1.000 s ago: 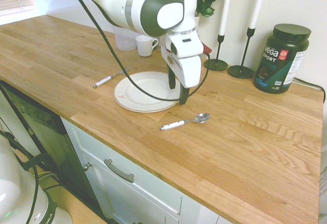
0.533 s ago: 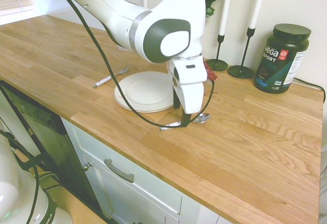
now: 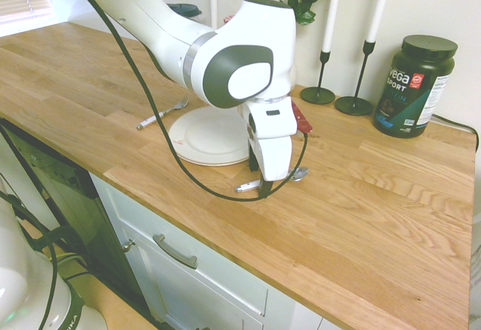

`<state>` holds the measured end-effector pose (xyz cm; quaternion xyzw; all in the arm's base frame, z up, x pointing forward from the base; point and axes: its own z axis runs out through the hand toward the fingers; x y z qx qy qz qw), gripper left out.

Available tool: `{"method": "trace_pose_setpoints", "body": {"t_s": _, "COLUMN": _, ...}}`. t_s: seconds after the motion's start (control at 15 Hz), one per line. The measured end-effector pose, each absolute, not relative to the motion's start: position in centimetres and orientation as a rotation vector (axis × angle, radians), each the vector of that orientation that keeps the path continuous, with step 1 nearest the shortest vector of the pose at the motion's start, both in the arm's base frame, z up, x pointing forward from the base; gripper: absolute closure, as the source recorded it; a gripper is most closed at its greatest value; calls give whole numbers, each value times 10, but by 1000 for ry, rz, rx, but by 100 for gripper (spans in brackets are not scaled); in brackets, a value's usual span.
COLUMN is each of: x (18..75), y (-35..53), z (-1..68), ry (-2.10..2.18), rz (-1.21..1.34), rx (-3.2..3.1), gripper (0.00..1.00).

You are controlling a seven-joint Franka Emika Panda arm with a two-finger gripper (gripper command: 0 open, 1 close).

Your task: Put the spoon into the plate

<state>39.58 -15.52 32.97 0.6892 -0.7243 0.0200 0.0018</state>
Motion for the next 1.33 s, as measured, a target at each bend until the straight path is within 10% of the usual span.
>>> {"method": "trace_pose_setpoints", "body": {"t_s": 1.33, "x": 389, "y": -166, "z": 332, "ry": -2253, "rz": 73, "rx": 2206, "gripper": 100}}
